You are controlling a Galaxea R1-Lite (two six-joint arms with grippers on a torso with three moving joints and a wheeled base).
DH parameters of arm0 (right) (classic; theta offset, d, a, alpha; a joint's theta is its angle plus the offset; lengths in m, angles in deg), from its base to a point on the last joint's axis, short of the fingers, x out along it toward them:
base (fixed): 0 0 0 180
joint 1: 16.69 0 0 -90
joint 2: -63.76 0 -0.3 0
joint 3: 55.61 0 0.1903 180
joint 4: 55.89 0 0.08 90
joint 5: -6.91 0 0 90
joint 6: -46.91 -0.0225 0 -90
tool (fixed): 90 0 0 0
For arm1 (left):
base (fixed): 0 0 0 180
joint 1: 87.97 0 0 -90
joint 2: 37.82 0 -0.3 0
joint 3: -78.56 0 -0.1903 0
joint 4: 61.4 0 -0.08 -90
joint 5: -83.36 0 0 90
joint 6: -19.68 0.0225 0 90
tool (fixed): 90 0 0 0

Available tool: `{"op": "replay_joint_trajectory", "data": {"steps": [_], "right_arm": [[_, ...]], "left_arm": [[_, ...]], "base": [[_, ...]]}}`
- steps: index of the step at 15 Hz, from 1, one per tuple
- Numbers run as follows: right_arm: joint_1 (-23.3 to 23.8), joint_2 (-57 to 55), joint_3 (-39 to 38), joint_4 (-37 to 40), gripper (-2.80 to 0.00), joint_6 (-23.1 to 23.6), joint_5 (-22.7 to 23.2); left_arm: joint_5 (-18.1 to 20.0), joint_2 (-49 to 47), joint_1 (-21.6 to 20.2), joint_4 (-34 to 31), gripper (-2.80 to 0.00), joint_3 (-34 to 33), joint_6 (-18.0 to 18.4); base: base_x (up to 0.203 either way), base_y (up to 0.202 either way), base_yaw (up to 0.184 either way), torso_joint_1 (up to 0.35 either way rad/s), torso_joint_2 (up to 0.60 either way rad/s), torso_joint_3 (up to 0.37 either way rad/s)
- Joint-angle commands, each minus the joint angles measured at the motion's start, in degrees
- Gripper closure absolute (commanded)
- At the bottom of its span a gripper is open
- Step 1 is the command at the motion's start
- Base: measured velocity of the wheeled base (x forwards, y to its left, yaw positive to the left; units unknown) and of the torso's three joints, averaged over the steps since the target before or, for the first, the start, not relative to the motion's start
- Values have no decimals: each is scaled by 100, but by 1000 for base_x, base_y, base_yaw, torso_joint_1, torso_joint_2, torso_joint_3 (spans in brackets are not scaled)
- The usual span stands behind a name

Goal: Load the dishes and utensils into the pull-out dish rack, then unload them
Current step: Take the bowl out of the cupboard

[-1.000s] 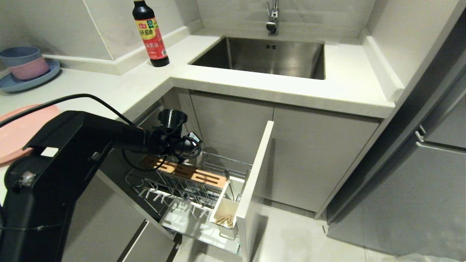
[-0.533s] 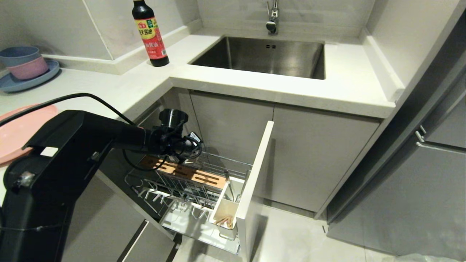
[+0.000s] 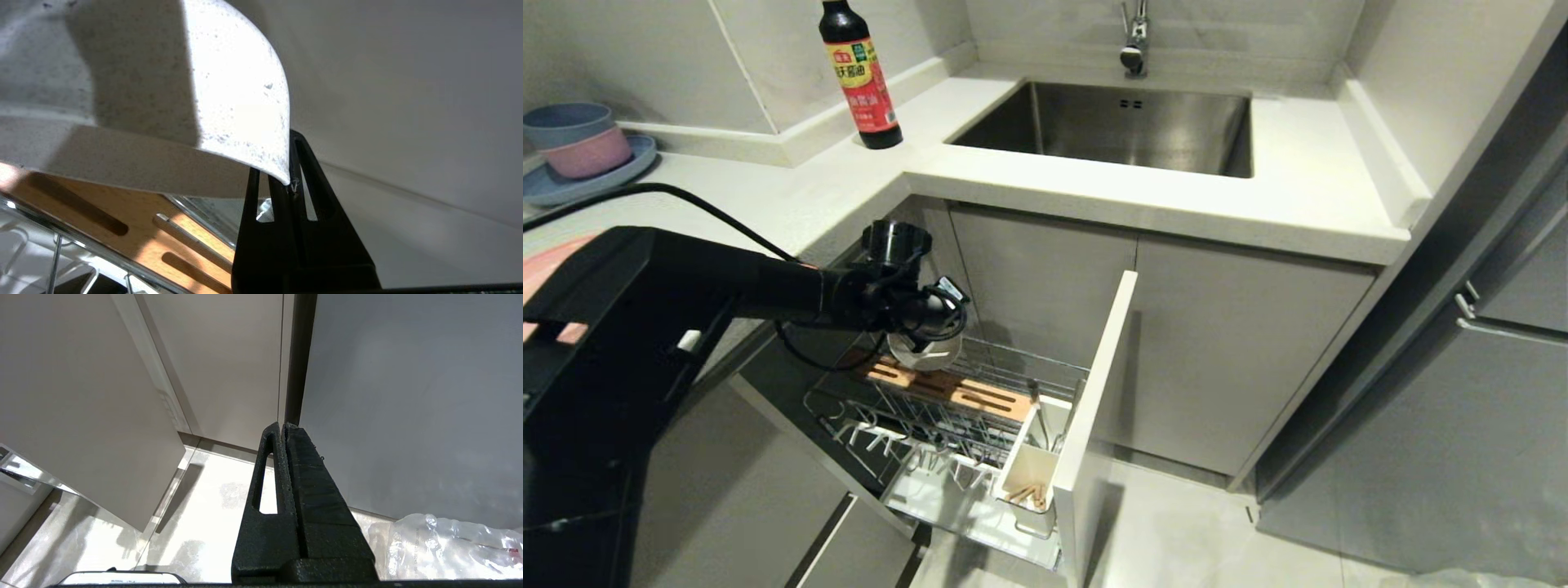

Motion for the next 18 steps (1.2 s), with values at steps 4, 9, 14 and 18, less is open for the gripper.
{"op": "replay_joint_trajectory", "data": {"steps": [4,9,14,18], "right_arm": [[-4,-5,-7,2,0,0,4],[-4,-4,1,-6,0,0,-2],[-3,-2,-4,-1,0,0,3],[-4,-4,1,-7,0,0,5]], "left_arm": [[13,346,50,29,0,-80,-23],[30,742,288,-519,0,-114,-16],[255,1420,770,-1751,0,-140,-23],[221,2294,1012,-2428,0,-192,58]], "base": [[0,0,0,0,0,0],[0,0,0,0,0,0],[0,0,0,0,0,0],[0,0,0,0,0,0]]}}
